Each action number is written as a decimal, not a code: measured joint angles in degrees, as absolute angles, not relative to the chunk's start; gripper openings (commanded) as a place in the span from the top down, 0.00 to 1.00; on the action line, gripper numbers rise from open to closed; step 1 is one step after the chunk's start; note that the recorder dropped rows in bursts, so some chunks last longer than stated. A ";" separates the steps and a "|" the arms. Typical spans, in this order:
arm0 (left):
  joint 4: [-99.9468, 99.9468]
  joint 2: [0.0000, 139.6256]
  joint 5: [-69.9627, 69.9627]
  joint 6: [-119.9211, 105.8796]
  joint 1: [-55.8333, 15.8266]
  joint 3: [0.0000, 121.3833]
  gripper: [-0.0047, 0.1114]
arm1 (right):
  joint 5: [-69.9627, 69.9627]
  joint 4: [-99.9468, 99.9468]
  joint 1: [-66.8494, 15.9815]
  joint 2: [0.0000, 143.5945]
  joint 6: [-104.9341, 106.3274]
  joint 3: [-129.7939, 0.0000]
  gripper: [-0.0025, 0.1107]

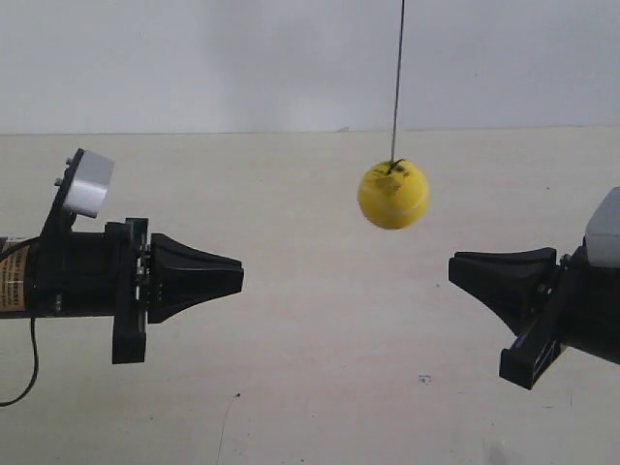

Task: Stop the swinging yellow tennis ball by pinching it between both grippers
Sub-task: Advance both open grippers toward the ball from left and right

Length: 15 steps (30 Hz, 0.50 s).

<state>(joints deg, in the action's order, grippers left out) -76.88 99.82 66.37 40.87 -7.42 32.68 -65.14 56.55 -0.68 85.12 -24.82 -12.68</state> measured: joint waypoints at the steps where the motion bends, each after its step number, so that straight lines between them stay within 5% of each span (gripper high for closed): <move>1: -76.88 99.82 66.37 40.87 -7.50 32.88 0.92 | -65.27 56.55 -0.68 85.12 -24.73 -12.68 0.98; 15: -75.99 100.18 64.93 40.21 -12.38 35.11 0.92 | -67.27 57.34 -0.68 85.12 -24.55 -12.68 0.98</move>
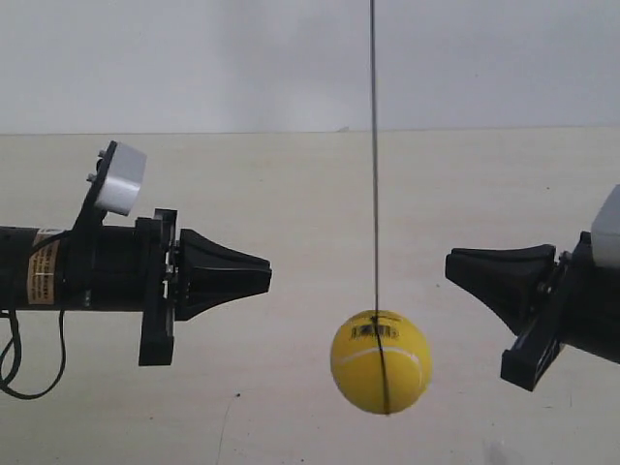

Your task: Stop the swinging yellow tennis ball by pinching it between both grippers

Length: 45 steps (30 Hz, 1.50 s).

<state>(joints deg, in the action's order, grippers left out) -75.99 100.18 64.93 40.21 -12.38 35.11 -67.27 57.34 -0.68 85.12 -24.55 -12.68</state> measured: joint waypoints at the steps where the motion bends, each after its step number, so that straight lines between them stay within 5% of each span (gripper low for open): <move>1: -75.99 100.18 64.93 40.21 -12.47 35.11 0.92 | -67.58 57.72 -0.68 85.12 -24.55 -12.68 0.98; 35: -65.40 100.22 62.28 31.61 -18.14 35.11 0.92 | -69.27 64.37 -0.68 85.12 -29.10 -17.05 0.98; 45: -63.26 100.22 61.48 29.76 -18.14 35.11 0.92 | -64.86 64.12 -10.64 85.17 -29.32 -20.40 0.98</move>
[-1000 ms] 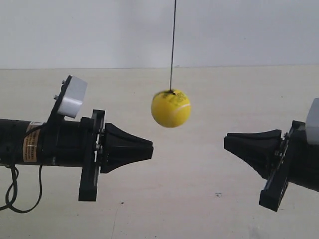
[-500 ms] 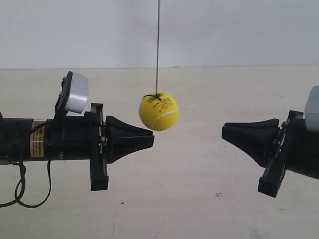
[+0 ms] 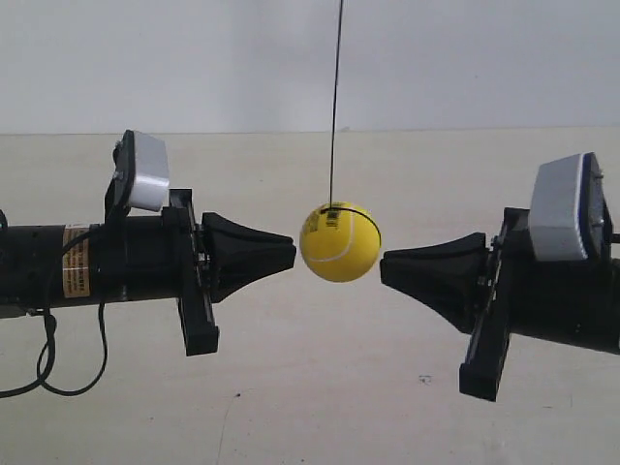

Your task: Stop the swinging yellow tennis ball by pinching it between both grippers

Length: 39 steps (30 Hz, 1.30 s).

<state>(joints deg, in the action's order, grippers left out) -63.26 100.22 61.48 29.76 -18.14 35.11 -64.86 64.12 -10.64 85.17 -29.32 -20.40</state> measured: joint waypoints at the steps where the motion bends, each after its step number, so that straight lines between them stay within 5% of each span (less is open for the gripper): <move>1: -63.26 100.22 61.48 29.76 -18.14 35.11 0.92 | -64.39 64.12 -11.58 85.25 -29.04 -20.40 0.98; 39: -63.08 100.22 61.58 27.79 -18.25 35.11 0.92 | -61.14 60.75 -13.16 85.25 -27.91 -20.51 0.98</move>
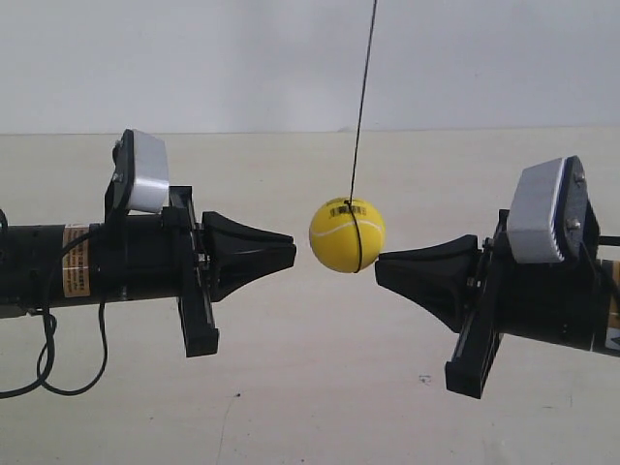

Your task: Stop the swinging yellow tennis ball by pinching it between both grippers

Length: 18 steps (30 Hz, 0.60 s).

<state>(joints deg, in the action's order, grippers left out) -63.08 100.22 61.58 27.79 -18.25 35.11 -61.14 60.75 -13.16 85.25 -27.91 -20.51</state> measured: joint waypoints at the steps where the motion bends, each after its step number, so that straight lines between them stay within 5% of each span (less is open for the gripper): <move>1: -63.08 100.22 61.58 27.79 -18.25 35.11 0.92 | -61.14 60.75 -13.16 85.25 -27.91 -20.51 0.98; 18: -62.99 100.22 61.47 26.27 -18.25 35.11 0.92 | -60.77 60.75 -13.16 85.25 -27.91 -20.51 0.98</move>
<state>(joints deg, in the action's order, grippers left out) -62.99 100.22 61.47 26.27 -18.25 35.11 -60.77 60.75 -13.16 85.25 -27.91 -20.51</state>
